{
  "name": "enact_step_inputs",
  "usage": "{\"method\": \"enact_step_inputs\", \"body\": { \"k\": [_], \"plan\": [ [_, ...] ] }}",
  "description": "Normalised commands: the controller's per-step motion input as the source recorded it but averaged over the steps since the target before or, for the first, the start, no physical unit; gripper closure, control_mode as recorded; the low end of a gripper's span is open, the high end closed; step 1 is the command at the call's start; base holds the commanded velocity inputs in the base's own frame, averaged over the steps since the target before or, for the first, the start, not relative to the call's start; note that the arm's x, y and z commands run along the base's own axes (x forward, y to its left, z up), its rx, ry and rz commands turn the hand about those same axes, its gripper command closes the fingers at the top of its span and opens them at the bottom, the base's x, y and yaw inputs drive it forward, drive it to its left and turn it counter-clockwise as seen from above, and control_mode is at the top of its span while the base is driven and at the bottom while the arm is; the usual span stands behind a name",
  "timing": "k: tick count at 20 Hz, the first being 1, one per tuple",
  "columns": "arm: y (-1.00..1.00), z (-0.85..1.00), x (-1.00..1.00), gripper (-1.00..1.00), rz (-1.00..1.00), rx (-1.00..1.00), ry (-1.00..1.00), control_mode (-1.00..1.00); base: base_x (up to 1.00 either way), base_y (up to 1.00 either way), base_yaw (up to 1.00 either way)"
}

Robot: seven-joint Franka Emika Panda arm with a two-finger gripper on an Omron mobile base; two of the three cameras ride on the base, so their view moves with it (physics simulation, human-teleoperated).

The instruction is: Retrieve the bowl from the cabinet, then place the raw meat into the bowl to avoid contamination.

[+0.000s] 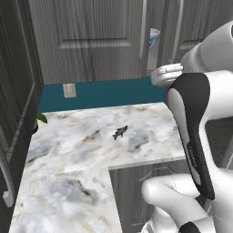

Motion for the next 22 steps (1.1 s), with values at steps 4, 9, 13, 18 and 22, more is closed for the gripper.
{"method": "enact_step_inputs", "body": {
  "k": [4, 9, 13, 18, 22],
  "plan": [
    [0.68, 0.00, 0.30, -1.00, 0.03, -0.24, 0.27, -1.00, 0.00, 0.00, 0.00],
    [0.20, -0.09, 0.59, -1.00, 0.11, -0.26, 0.23, -1.00, 0.00, 0.00, 0.00],
    [0.09, -0.28, 0.59, -1.00, 0.12, -0.30, 0.22, -1.00, 0.00, 0.00, 0.00],
    [0.17, -0.20, 0.51, -1.00, 0.11, -0.31, 0.17, -1.00, 0.00, 0.00, 0.00],
    [0.07, -0.05, 0.47, -1.00, 0.07, -0.23, 0.11, -1.00, 0.00, 0.00, 0.00]
  ]
}}
